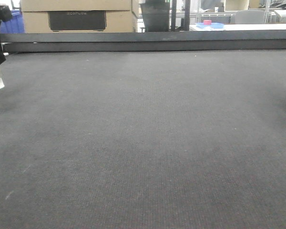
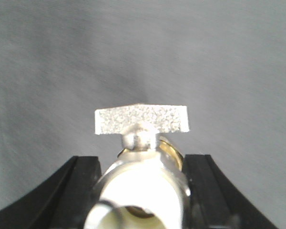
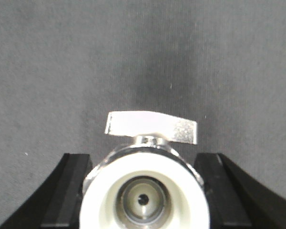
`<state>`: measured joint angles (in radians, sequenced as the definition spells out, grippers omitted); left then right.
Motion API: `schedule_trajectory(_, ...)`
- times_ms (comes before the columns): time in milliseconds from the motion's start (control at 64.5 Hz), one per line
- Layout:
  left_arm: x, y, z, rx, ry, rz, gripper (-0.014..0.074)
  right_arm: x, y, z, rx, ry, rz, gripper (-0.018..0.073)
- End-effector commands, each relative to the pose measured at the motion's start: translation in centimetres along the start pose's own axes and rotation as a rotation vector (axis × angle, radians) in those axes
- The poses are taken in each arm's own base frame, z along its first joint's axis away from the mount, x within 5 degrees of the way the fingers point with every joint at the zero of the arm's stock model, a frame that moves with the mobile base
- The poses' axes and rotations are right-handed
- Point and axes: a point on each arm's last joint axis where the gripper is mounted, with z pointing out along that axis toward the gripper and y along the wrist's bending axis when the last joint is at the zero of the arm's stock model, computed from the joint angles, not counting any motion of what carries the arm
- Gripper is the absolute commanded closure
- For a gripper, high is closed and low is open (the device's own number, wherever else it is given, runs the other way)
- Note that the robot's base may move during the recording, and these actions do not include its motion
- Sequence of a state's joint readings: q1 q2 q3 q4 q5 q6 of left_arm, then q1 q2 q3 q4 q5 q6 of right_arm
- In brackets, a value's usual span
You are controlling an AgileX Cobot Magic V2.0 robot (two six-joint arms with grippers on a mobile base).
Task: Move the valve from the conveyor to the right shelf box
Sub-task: 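Lift both held valves up off the conveyor belt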
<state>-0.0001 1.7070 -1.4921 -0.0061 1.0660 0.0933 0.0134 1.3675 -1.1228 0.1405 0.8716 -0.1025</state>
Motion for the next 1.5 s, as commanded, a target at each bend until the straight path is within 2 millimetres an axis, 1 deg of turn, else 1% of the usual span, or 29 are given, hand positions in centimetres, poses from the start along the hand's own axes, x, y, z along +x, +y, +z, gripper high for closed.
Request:
schedule_trajectory(0, 1.6, -0.4, -2.2, -0.004, -0.102, -0.020, 0.0708, 0.0, 0.0, -0.3, 0.008, -0.057, -0.006, 0.0713)
schedule_trajectory(124, 4.4, -0.7, -4.1, -0.003, -0.187, -0.025, 0.0708, 1.0, 0.0, -0.5, 0.012, -0.082, -0.004, 0.0713)
schedule_trajectory(140, 5.0, -0.8, -4.4, -0.004, -0.197, -0.025, 0.0708, 1.1, 0.0, -0.5, 0.012, -0.085, -0.004, 0.0713)
schedule_trajectory(202, 6.2, -0.9, -5.2, -0.006, -0.235, -0.025, 0.0708, 1.8, 0.0, -1.0, 0.015, -0.117, -0.004, 0.0713)
schedule_trajectory(248, 7.7, -1.0, -6.2, -0.009, -0.271, -0.025, 0.0708, 2.2, 0.0, -1.4, 0.017, -0.141, -0.005, 0.0713)
schedule_trajectory(341, 9.6, -1.2, -7.8, -0.015, -0.349, -0.025, 0.0708, 3.3, 0.1, -2.3, 0.019, -0.176, -0.006, 0.0713)
schedule_trajectory(419, 11.0, -1.3, -9.3, -0.021, -0.433, -0.025, 0.0708, 4.0, 0.2, -3.3, 0.020, -0.207, -0.009, 0.0713)
schedule_trajectory(589, 13.7, -1.5, -13.2, -0.034, -0.614, -0.024, 0.0708, 5.0, 0.6, -6.6, 0.021, -0.322, -0.020, 0.0713)
schedule_trajectory(868, 16.6, -1.7, -18.5, -0.054, -0.884, -0.023, 0.0708, 6.7, 1.2, -12.4, 0.027, -0.581, -0.039, 0.0713)
schedule_trajectory(962, 17.5, -1.8, -19.9, -0.060, -0.970, -0.022, 0.0708, 7.0, 1.4, -14.2, 0.029, -0.666, -0.044, 0.0713)
schedule_trajectory(1117, 18.7, -1.9, -21.4, -0.066, -1.048, -0.022, 0.0708, 6.9, 1.6, -17.0, 0.030, -0.777, -0.052, 0.0713)
schedule_trajectory(1194, 19.2, -2.0, -22.2, -0.068, -1.083, -0.021, 0.0708, 6.7, 1.7, -17.9, 0.030, -0.802, -0.055, 0.0713)
schedule_trajectory(1349, 19.4, -2.0, -23.8, -0.072, -1.135, -0.021, 0.0708, 6.5, 1.9, -19.1, 0.029, -0.831, -0.059, 0.0713)
schedule_trajectory(1489, 19.5, -2.0, -24.1, -0.072, -1.143, -0.021, 0.0708, 6.4, 1.9, -19.3, 0.029, -0.839, -0.060, 0.0713)
